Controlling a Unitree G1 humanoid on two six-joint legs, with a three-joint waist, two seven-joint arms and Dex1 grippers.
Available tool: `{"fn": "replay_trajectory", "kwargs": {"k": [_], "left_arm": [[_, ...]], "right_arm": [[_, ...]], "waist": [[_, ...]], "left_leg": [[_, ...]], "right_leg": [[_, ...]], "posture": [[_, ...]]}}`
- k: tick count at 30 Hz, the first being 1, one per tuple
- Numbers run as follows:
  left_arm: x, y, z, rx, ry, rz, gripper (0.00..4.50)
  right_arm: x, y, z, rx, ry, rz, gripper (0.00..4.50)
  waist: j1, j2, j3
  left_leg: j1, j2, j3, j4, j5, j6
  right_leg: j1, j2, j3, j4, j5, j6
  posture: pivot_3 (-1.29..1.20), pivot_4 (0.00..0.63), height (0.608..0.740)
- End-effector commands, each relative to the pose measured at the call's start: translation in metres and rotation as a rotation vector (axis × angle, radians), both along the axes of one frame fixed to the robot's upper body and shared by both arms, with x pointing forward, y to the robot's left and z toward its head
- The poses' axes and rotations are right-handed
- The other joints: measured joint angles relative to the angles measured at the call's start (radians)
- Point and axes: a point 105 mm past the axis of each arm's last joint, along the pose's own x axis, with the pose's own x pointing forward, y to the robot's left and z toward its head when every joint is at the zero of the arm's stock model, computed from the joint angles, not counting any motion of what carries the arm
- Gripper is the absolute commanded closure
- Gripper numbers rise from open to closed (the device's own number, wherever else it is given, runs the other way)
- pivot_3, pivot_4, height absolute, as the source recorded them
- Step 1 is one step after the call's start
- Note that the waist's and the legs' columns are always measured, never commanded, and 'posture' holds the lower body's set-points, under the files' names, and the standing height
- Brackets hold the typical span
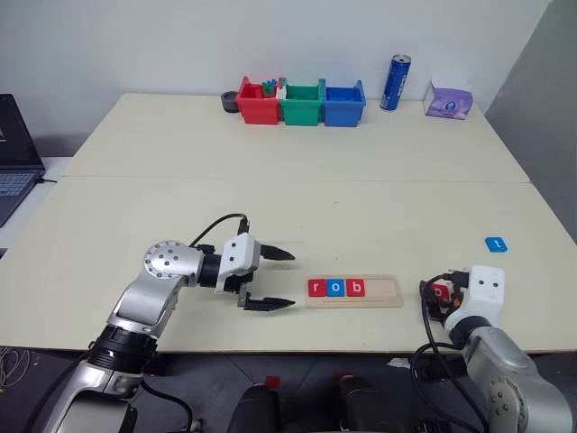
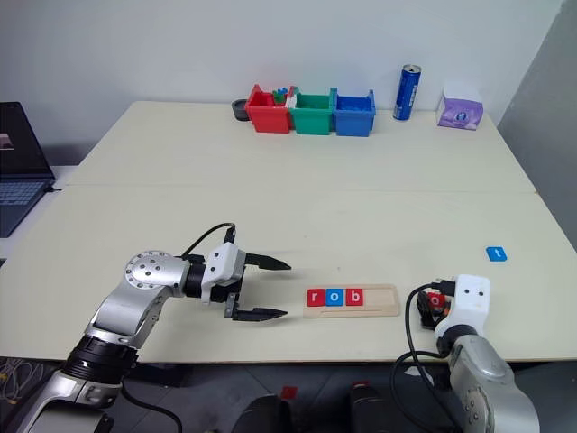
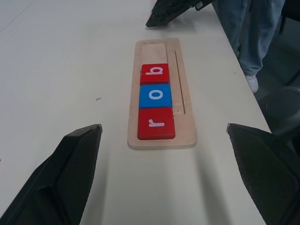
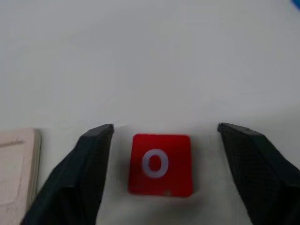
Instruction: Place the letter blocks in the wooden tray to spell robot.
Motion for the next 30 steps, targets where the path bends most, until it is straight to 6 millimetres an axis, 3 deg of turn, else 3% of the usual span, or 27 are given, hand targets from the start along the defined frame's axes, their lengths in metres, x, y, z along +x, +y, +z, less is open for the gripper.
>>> {"fn": "replay_trajectory", "kwargs": {"k": [1, 6, 11, 14, 19, 30], "left_arm": [[-0.004, -0.003, 0.004, -0.007, -0.023, -0.016, 0.0], [-0.002, -0.003, 0.005, -0.006, -0.027, -0.006, 0.0], [-0.002, -0.003, 0.007, -0.004, -0.03, -0.007, 0.0], [-0.001, -0.004, 0.008, 0.001, -0.037, -0.006, 0.0], [-0.001, -0.006, 0.01, 0.0, -0.039, -0.008, 0.0], [-0.003, -0.004, 0.009, 0.005, -0.036, -0.006, 0.0]], "right_arm": [[0.005, -0.009, 0.04, -0.051, -0.148, 0.032, 0.02], [0.01, -0.032, 0.051, -0.138, -0.121, 0.254, 0.02], [-0.007, -0.021, 0.045, -0.224, 0.035, 0.728, 0.02], [-0.017, -0.021, 0.029, -0.348, 0.156, 0.935, 0.02], [-0.012, -0.025, 0.02, -0.392, 0.219, 1.061, 0.02], [0.007, -0.026, 0.012, -0.417, 0.262, 1.16, 0.02]], "waist": [[0.0, 0.001, 0.0], [0.0, 0.001, 0.001], [0.001, 0.001, 0.001], [0.0, 0.0, 0.002], [-0.002, 0.0, 0.002], [0.002, -0.001, 0.002]], "left_leg": [[0.0, 0.0, 0.0, 0.0, 0.0, 0.0], [0.0, -0.001, 0.001, 0.0, 0.0, 0.0], [-0.001, -0.002, 0.002, -0.001, 0.0, 0.0], [0.0, -0.002, 0.002, -0.001, 0.0, 0.0], [0.001, -0.001, 0.002, 0.0, 0.0, 0.0], [0.0, -0.001, 0.002, 0.0, 0.0, 0.0]], "right_leg": [[0.0, 0.0, 0.0, 0.0, 0.0, 0.0], [0.0, 0.0, 0.0, -0.001, 0.0, 0.0], [0.0, 0.0, -0.001, -0.001, 0.0, 0.0], [0.001, 0.002, -0.001, -0.001, 0.0, 0.0], [0.001, 0.004, -0.001, -0.001, 0.0, 0.0], [0.001, 0.003, -0.001, -0.001, 0.0, 0.0]], "posture": [[0.0, 0.15, 0.74], [0.0, 0.15, 0.74], [0.0, 0.15, 0.74], [0.0, 0.15, 0.74], [0.0, 0.15, 0.74], [0.0, 0.15, 0.74]]}}
